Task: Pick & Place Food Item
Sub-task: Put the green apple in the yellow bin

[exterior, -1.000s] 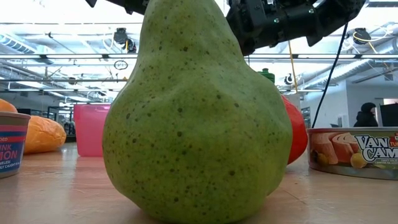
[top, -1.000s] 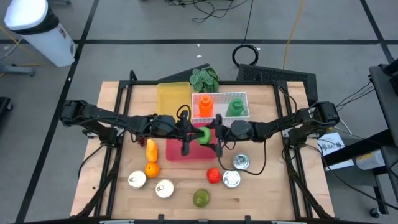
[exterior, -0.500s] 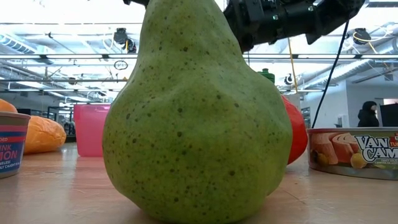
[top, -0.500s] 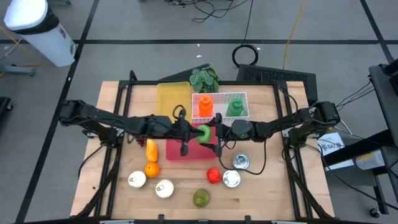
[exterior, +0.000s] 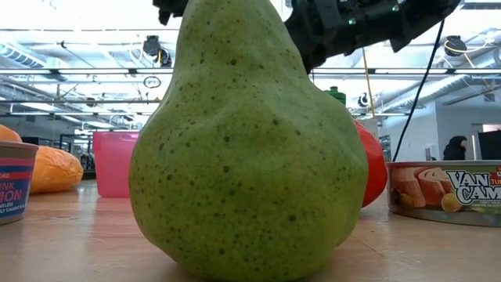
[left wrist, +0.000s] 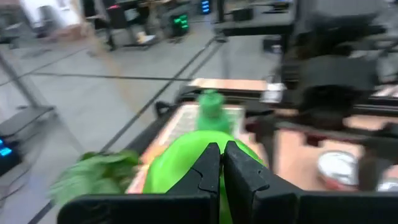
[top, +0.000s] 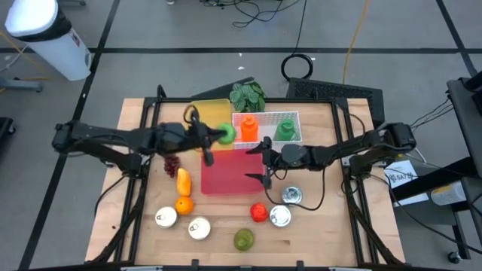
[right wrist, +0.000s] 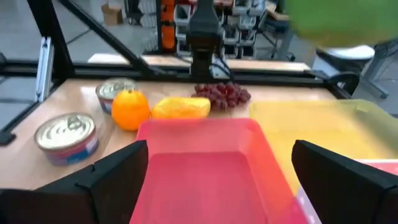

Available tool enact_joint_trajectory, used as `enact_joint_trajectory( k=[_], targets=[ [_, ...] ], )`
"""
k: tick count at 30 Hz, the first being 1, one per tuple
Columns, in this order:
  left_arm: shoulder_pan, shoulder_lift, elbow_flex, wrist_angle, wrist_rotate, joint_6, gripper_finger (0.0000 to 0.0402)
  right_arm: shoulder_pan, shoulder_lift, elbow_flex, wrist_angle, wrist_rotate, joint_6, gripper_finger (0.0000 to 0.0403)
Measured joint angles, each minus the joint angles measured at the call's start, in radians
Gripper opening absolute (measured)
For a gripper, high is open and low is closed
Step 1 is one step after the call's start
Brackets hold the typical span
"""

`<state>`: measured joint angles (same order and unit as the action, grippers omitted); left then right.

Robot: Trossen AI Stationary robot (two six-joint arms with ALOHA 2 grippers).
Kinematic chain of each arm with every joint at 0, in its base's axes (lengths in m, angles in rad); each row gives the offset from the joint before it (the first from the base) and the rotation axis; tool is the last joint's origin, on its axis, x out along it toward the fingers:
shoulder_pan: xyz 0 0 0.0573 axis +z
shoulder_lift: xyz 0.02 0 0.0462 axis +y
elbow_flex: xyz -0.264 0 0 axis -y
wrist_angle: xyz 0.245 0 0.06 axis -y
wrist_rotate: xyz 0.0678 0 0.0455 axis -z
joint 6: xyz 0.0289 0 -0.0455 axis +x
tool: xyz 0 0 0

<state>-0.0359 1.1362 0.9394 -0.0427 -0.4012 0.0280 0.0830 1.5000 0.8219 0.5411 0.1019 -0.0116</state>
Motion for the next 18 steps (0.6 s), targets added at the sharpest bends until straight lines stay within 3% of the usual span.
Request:
enact_joint_trajectory(
  k=[7,14,18],
  targets=[
    [0.255,-0.099,-0.113,-0.023,0.067,-0.04,0.0008,0.004,-0.107,-0.001,-0.104,-0.002,0.0,0.0377],
    [0.552,-0.088,-0.382,0.28,0.26,-0.162,0.0008,0.004,-0.142,-0.001,-0.15,-0.001,0.003,0.0377],
    [0.655,-0.065,-0.495,0.423,0.287,-0.225,0.0008,0.004,-0.142,-0.001,-0.155,-0.001,0.008,0.0377]
  ],
)
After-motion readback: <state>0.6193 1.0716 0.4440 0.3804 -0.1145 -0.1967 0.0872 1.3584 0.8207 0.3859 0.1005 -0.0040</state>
